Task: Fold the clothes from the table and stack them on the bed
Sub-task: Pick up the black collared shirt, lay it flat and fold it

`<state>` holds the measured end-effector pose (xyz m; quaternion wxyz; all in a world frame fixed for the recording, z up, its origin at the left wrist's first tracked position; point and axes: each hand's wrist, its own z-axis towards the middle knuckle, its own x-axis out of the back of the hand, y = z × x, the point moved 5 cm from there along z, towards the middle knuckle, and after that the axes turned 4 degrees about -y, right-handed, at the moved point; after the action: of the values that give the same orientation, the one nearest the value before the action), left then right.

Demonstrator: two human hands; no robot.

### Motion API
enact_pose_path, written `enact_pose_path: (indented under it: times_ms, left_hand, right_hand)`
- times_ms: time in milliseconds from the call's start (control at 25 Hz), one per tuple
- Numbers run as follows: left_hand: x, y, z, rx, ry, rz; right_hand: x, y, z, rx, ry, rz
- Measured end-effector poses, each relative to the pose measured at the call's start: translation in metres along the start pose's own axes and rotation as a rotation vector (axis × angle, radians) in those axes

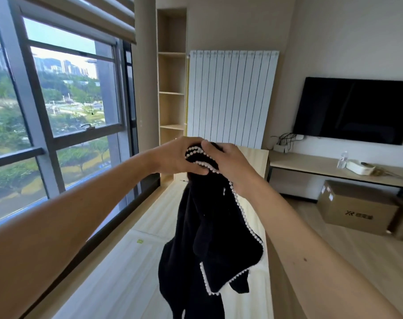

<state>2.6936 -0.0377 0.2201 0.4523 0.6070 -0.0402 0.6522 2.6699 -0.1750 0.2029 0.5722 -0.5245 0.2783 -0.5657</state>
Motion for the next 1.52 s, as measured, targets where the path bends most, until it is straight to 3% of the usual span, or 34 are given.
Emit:
enact_pose_path:
  times_ms: [80,280,400,480,680,840,960,1080,1200,1360,1520]
  left_hand:
    - [0.008,0.006,0.002,-0.027,0.097,0.031]
    - [0.027,0.018,-0.002,0.093,0.246,-0.152]
    - [0.041,0.019,-0.012,0.125,0.296,-0.255]
    - [0.055,0.012,-0.021,0.147,0.370,-0.297]
    - [0.083,-0.027,-0.056,0.211,0.447,-0.281]
    - [0.083,-0.058,-0.086,0.212,0.365,-0.489]
    - [0.076,-0.069,-0.108,0.186,0.159,-0.637]
    - [0.072,-0.073,-0.125,0.166,0.112,-0.647]
    - [0.073,-0.088,-0.136,0.200,0.234,-0.640]
    - [0.066,-0.096,-0.144,0.238,0.485,-0.598]
    - [0.052,-0.106,-0.149,0.261,0.604,-0.755]
  right_hand:
    - [0.008,-0.004,-0.006,0.018,-0.045,-0.071]
    - [0.029,0.020,-0.011,-0.039,-0.080,-0.389]
    - [0.033,0.065,-0.013,-0.207,-0.069,-0.660]
    - [0.047,0.096,-0.014,-0.324,0.055,-0.739]
    - [0.078,0.096,-0.016,-0.264,0.499,-0.072]
    - [0.082,0.065,-0.008,-0.261,0.522,0.209]
    - [0.079,0.057,-0.001,-0.278,0.470,0.176]
    - [0.071,0.055,0.002,-0.294,0.413,0.094]
    - [0.063,0.042,0.000,-0.250,0.355,-0.094]
    - [0.062,0.022,-0.006,-0.052,0.427,-0.382]
    - [0.055,0.026,-0.012,-0.121,0.371,-0.342]
